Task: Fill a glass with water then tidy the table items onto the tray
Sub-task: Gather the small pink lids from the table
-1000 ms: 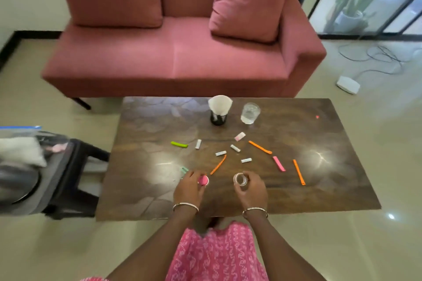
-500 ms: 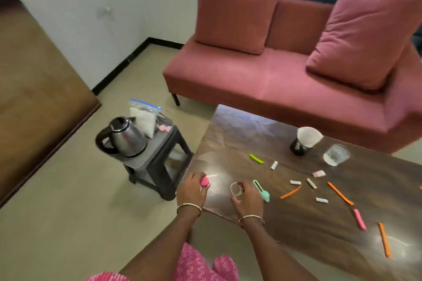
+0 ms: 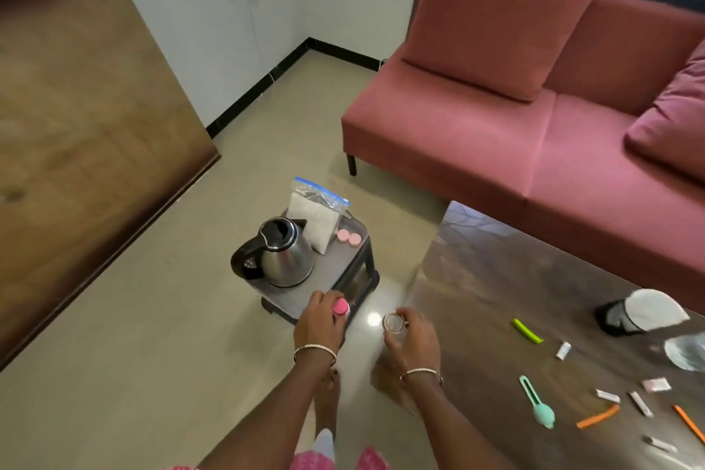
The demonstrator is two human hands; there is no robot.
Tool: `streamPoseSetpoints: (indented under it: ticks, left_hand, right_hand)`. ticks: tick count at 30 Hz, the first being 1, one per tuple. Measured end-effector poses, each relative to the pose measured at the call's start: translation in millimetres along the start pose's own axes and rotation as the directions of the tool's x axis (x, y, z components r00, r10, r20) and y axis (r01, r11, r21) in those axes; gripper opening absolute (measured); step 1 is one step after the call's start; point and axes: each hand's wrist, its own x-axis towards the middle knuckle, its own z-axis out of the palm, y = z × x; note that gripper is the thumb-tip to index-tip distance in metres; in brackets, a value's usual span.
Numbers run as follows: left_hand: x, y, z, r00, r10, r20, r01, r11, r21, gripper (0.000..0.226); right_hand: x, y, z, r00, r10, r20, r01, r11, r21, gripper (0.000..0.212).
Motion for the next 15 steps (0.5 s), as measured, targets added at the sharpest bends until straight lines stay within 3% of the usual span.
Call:
streamPoseSetpoints:
  ticks: [7, 15]
  left_hand:
    - [90.7, -24.7, -6.0, 0.998, 0.022, 0.054, -0.025, 0.997, 0.067, 0.02]
    - [175.4, -34.2, 33.7, 0.991, -0.072, 0.112, 0.061, 0.993, 0.1, 0.027]
  right_hand:
    - [83.0, -58.9, 43.1, 0.996, 0.052, -0.077, -0.046, 0.996, 0.076, 0.039]
    - [167.6, -65.3, 94.7, 0.997, 0.077, -0.033, -0.074, 0.994, 0.079, 0.028]
